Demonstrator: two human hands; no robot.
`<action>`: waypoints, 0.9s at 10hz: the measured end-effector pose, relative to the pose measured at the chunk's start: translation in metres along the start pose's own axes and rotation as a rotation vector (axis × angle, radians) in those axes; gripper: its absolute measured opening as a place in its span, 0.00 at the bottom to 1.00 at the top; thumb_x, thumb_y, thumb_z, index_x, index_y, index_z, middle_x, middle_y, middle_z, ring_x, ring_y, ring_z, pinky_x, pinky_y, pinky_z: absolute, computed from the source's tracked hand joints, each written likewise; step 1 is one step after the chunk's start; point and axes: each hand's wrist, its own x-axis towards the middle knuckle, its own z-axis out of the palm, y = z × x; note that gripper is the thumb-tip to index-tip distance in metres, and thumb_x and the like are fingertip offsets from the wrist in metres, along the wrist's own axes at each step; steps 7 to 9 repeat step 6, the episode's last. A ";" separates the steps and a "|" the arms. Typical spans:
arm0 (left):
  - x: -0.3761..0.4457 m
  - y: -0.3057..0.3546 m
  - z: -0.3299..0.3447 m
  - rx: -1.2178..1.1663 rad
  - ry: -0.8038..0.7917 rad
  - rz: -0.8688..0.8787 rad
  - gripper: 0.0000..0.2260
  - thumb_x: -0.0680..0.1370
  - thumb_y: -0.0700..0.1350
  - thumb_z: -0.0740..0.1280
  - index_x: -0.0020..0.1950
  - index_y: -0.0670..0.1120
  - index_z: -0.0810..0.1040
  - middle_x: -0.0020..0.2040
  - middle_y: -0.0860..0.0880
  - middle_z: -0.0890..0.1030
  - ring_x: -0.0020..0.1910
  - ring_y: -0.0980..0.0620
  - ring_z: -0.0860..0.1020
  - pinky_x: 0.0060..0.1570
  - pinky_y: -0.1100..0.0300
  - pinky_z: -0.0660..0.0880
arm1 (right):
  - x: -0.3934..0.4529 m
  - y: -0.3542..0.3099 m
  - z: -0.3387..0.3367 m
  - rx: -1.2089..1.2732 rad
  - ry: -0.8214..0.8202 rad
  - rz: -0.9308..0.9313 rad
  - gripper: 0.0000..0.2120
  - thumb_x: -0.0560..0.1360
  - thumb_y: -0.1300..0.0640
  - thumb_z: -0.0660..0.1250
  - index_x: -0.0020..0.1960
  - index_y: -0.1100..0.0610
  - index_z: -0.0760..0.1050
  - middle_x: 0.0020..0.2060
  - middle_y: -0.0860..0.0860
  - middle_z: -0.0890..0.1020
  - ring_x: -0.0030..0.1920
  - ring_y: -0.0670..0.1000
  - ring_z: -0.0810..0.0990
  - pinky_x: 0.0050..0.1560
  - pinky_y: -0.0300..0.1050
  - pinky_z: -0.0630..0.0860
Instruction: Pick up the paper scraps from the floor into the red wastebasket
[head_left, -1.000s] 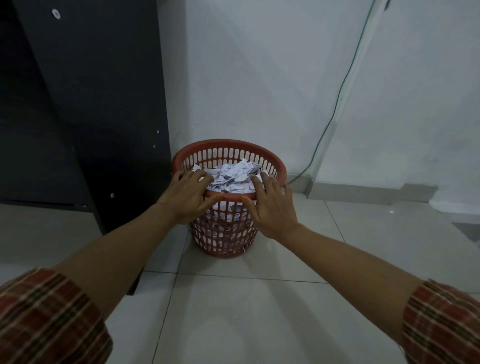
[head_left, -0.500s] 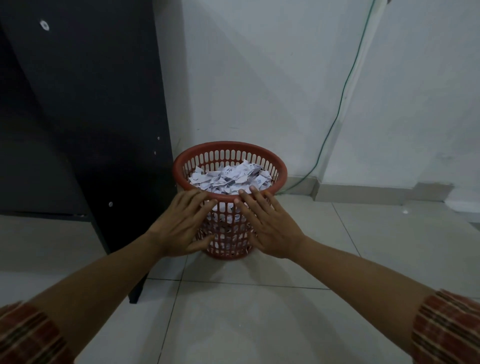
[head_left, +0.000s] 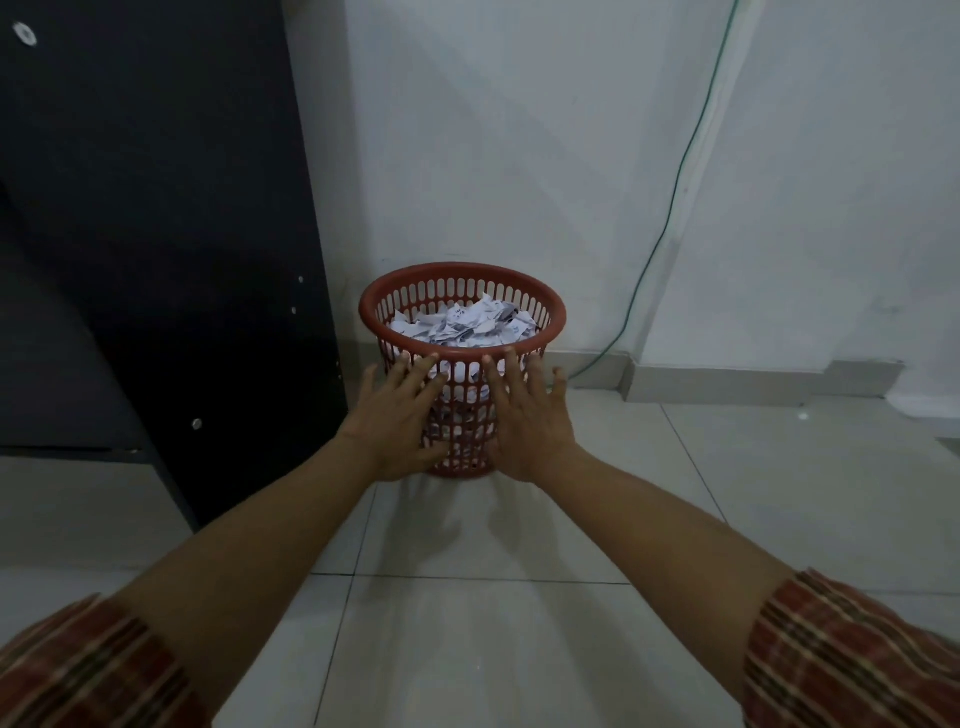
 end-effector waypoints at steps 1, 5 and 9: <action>0.009 0.001 0.000 -0.026 -0.048 -0.012 0.42 0.74 0.70 0.58 0.79 0.52 0.44 0.79 0.47 0.38 0.78 0.41 0.41 0.72 0.36 0.42 | 0.009 0.006 -0.002 0.015 -0.116 0.030 0.51 0.73 0.32 0.60 0.78 0.56 0.33 0.76 0.59 0.35 0.76 0.65 0.38 0.73 0.66 0.44; -0.004 0.014 -0.020 -0.118 0.087 0.036 0.26 0.76 0.57 0.65 0.71 0.50 0.66 0.72 0.48 0.67 0.73 0.48 0.61 0.73 0.44 0.52 | -0.003 0.015 -0.026 0.291 0.063 0.006 0.29 0.74 0.44 0.63 0.71 0.54 0.62 0.69 0.55 0.68 0.70 0.58 0.63 0.68 0.59 0.62; -0.008 0.022 -0.032 -0.273 0.148 -0.038 0.21 0.75 0.56 0.66 0.65 0.51 0.71 0.66 0.50 0.72 0.68 0.50 0.67 0.69 0.48 0.58 | -0.002 0.014 -0.036 0.445 0.096 -0.009 0.27 0.73 0.46 0.65 0.69 0.54 0.67 0.65 0.54 0.72 0.67 0.58 0.68 0.65 0.57 0.67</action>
